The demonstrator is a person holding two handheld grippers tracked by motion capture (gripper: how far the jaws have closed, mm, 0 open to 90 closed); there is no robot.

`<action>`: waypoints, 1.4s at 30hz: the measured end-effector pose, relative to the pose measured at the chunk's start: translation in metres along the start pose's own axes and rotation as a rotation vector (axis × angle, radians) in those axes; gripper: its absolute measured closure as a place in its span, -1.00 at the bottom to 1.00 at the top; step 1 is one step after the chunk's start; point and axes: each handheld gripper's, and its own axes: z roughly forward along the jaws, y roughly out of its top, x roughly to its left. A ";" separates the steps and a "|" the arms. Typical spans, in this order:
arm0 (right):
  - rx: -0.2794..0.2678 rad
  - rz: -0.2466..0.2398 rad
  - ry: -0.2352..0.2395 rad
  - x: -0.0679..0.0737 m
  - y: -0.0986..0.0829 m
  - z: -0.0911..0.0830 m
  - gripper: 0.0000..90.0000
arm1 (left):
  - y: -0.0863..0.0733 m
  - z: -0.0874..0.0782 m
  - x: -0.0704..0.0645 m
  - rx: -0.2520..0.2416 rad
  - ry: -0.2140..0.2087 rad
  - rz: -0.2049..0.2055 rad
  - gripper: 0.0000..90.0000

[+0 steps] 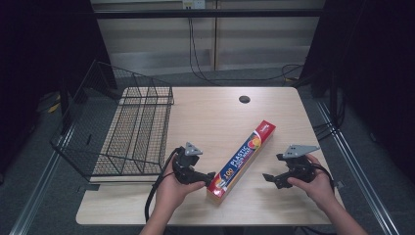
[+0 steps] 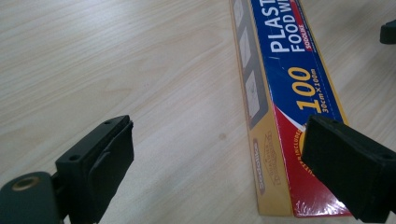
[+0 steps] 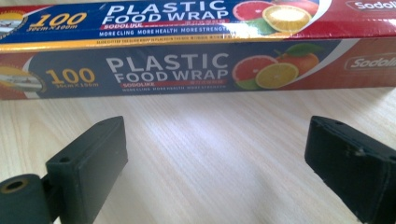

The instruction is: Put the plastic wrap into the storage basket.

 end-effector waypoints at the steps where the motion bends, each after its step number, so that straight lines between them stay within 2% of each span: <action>1: 0.007 0.003 -0.008 0.000 -0.001 0.000 -0.88 | 0.000 0.001 0.000 -0.003 0.000 -0.006 -0.80; 3: 0.011 0.008 -0.014 -0.001 -0.002 -0.001 -0.89 | 0.001 0.001 0.001 0.004 0.002 0.000 -0.80; 4: 0.018 0.016 -0.015 -0.003 -0.004 -0.002 -0.90 | 0.001 0.002 0.000 0.010 -0.023 -0.005 -0.80; 5: 0.015 0.027 -0.021 -0.003 -0.004 -0.003 -0.90 | 0.001 0.003 -0.001 0.010 -0.018 0.002 -0.80; 7: 0.005 0.031 -0.020 -0.005 -0.004 -0.004 -0.90 | 0.001 0.003 -0.001 0.015 -0.018 0.011 -0.79; 8: -0.017 0.040 -0.033 -0.007 -0.003 -0.006 -0.90 | 0.001 0.004 -0.002 0.012 -0.018 0.012 -0.79; 9: -0.020 0.042 -0.029 -0.008 -0.002 -0.006 -0.90 | 0.002 0.003 -0.002 0.026 -0.031 0.010 -0.79; 13: -0.014 0.026 -0.045 -0.010 -0.002 -0.006 -0.90 | 0.007 0.004 -0.004 0.036 -0.031 0.013 -0.79; 15: -0.015 0.015 -0.049 -0.010 -0.003 -0.007 -0.90 | 0.009 0.004 -0.004 0.030 -0.046 0.009 -0.79; 17: -0.021 0.019 -0.064 -0.011 -0.003 -0.008 -0.90 | 0.015 0.005 -0.006 0.028 -0.045 0.019 -0.79; 18: -0.024 0.022 -0.065 -0.011 -0.003 -0.009 -0.90 | 0.019 0.005 -0.008 0.025 -0.042 0.014 -0.79; 19: -0.025 0.025 -0.063 -0.012 -0.003 -0.009 -0.90 | 0.024 0.006 -0.008 0.039 -0.060 0.031 -0.79; 20: -0.029 0.026 -0.059 -0.013 -0.003 -0.008 -0.90 | 0.031 0.010 -0.013 0.028 -0.053 0.032 -0.79; 21: -0.029 0.026 -0.059 -0.013 -0.003 -0.008 -0.90 | 0.031 0.010 -0.013 0.028 -0.053 0.032 -0.79; 22: -0.031 0.022 -0.051 -0.014 -0.003 -0.008 -0.90 | 0.038 0.014 -0.016 0.047 -0.058 0.049 -0.79; 25: -0.030 0.017 -0.054 -0.014 -0.003 -0.008 -0.90 | 0.045 0.019 -0.018 0.049 -0.063 0.050 -0.79; 26: -0.033 0.020 -0.059 -0.014 -0.003 -0.009 -0.90 | 0.052 0.023 -0.020 0.064 -0.076 0.052 -0.79; 28: -0.033 0.022 -0.058 -0.014 -0.003 -0.009 -0.90 | 0.055 0.026 -0.021 0.066 -0.087 0.053 -0.79; 29: -0.032 0.019 -0.052 -0.015 -0.003 -0.009 -0.90 | 0.058 0.028 -0.022 0.071 -0.079 0.056 -0.79; 30: -0.033 0.017 -0.054 -0.015 -0.003 -0.009 -0.90 | 0.063 0.032 -0.023 0.101 -0.078 0.070 -0.79; 35: -0.037 0.016 -0.062 -0.016 -0.003 -0.010 -0.90 | 0.072 0.041 -0.024 0.119 -0.071 0.077 -0.79; 42: -0.036 0.015 -0.066 -0.017 -0.003 -0.009 -0.90 | 0.080 0.054 -0.026 0.152 -0.086 0.077 -0.79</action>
